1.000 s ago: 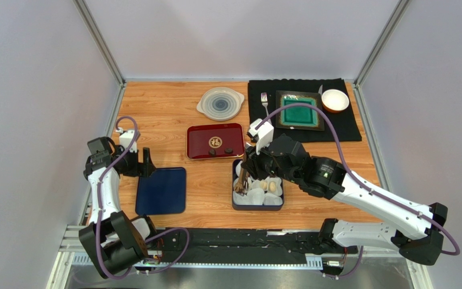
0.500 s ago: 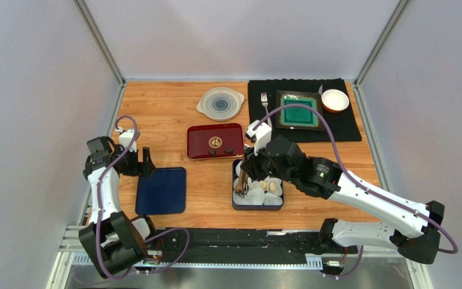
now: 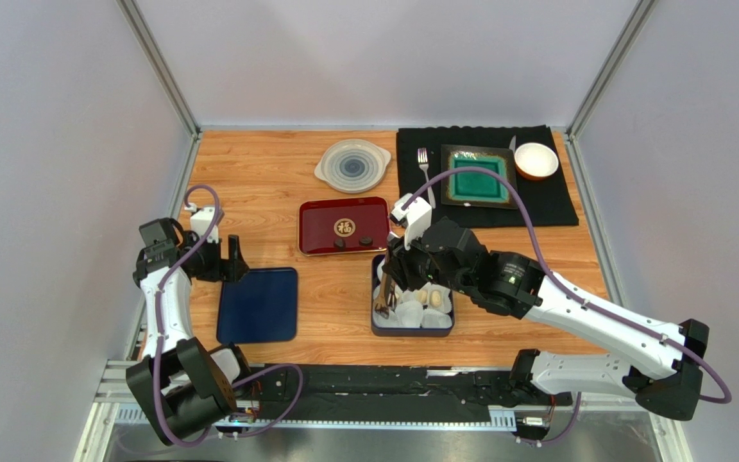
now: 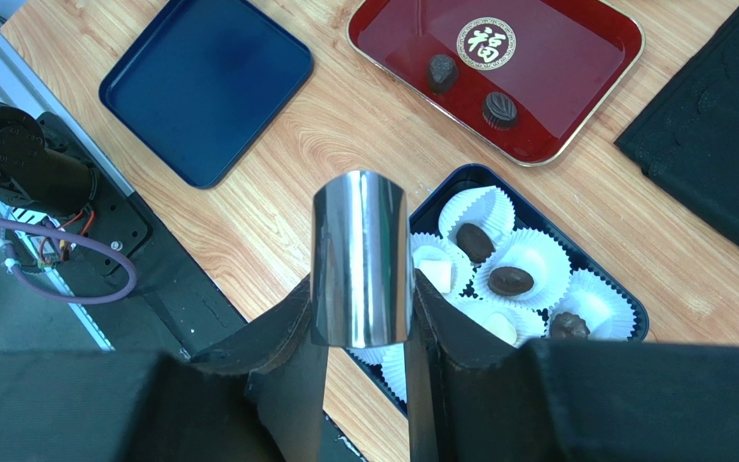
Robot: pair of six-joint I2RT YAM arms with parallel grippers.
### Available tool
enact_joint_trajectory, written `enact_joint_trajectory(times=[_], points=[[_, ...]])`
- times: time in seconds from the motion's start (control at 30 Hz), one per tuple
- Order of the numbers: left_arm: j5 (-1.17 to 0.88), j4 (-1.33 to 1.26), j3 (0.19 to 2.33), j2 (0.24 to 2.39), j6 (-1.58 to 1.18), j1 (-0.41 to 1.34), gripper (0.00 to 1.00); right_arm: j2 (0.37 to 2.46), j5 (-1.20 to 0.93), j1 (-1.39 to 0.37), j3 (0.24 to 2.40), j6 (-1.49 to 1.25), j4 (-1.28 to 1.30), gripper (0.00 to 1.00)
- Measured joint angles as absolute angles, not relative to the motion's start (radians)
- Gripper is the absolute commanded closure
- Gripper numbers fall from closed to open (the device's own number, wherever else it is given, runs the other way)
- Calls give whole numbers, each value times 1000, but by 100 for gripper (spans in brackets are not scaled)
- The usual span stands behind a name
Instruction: Pack the chocolate
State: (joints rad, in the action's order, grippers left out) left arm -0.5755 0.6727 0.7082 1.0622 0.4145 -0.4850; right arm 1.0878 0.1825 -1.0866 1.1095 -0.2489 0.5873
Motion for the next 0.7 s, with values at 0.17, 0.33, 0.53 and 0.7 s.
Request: enact_joint_trajectory(times=[0.17, 0.33, 0.53, 0.7], points=[[-575, 672, 708, 1062, 414, -485, 10, 1092, 184, -1092, 1110, -250, 587, 67], [-575, 672, 708, 1062, 414, -485, 10, 1093, 186, -1092, 1110, -250, 587, 66], [-575, 672, 708, 1062, 414, -485, 10, 1093, 194, -1099, 1110, -250, 587, 65], [-575, 671, 708, 1062, 414, -485, 10, 1093, 199, -1099, 1110, -250, 587, 65]])
